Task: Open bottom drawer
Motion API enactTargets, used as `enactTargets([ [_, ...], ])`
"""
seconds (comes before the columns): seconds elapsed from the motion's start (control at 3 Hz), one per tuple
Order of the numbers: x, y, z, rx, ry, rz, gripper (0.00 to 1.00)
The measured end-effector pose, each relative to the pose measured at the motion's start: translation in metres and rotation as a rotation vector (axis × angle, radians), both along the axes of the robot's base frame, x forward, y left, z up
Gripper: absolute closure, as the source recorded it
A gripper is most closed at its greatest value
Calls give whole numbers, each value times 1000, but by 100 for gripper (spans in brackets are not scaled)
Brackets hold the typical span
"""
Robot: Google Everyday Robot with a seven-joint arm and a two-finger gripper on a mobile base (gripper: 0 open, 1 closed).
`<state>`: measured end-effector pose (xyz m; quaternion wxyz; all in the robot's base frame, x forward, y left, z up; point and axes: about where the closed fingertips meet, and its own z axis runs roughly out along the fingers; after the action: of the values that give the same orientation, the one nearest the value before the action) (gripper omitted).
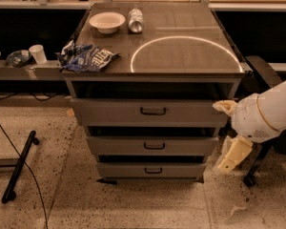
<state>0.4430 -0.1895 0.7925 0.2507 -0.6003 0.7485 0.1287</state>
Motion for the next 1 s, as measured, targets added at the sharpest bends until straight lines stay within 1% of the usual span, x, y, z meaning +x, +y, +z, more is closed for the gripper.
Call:
enactTargets([
  [0.33, 3, 0, -29, 0, -77, -20, 0],
  [0.67, 14, 2, -91, 72, -181, -39, 0],
  [1.0, 27, -15, -97, 24, -284, -100, 0],
])
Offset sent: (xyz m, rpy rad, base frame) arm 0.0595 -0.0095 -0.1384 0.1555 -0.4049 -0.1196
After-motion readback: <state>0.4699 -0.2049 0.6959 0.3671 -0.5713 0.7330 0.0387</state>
